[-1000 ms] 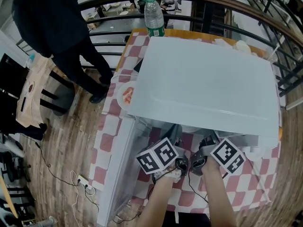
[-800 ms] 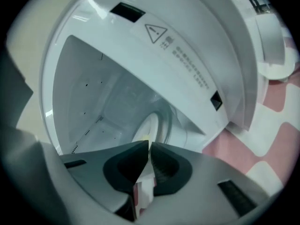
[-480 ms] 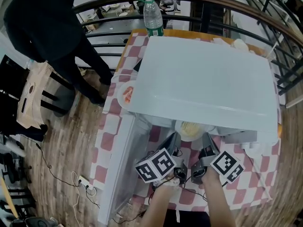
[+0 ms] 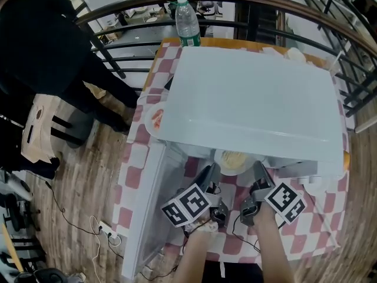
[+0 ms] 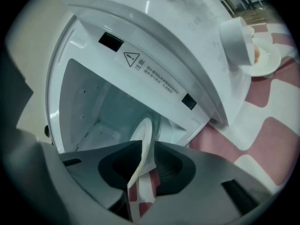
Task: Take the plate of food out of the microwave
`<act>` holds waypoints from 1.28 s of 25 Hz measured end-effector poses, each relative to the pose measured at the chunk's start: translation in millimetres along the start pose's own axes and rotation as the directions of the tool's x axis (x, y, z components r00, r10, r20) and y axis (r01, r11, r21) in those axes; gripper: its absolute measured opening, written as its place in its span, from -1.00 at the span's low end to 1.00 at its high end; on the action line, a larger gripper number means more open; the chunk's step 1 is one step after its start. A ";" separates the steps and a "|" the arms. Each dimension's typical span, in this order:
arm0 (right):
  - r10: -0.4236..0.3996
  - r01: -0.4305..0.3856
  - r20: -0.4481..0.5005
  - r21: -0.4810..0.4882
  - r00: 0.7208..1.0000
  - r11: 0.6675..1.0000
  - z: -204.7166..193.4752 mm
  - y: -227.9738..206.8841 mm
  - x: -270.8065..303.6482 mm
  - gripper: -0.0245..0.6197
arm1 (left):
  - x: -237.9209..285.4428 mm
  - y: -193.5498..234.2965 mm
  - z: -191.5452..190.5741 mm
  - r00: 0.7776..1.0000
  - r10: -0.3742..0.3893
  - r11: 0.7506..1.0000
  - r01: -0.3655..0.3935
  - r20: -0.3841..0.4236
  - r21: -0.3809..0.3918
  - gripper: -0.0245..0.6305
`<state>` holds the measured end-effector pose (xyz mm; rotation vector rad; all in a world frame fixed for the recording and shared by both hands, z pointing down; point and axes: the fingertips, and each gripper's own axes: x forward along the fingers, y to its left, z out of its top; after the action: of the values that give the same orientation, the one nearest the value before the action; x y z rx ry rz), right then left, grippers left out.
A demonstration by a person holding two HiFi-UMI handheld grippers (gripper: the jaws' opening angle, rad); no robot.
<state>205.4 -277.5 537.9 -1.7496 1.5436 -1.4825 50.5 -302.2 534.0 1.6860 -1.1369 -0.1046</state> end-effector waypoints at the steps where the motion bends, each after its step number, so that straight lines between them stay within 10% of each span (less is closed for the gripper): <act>1: 0.001 -0.001 -0.001 -0.002 1.000 1.000 1.8 0.1 1.5 -0.58 | 1.7 -0.2 -1.1 1.000 -0.005 1.000 0.005 -0.005 -0.013 -0.44; 32: 0.034 -0.032 -0.038 0.058 0.999 0.998 -1.7 2.9 25.1 -0.83 | 27.0 -4.8 -7.8 0.997 -0.068 0.995 0.065 -0.032 -0.073 -0.80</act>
<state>198.6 -299.9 547.4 -1.6646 1.5254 -1.5381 72.6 -316.1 545.5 1.6559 -1.0397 -0.1562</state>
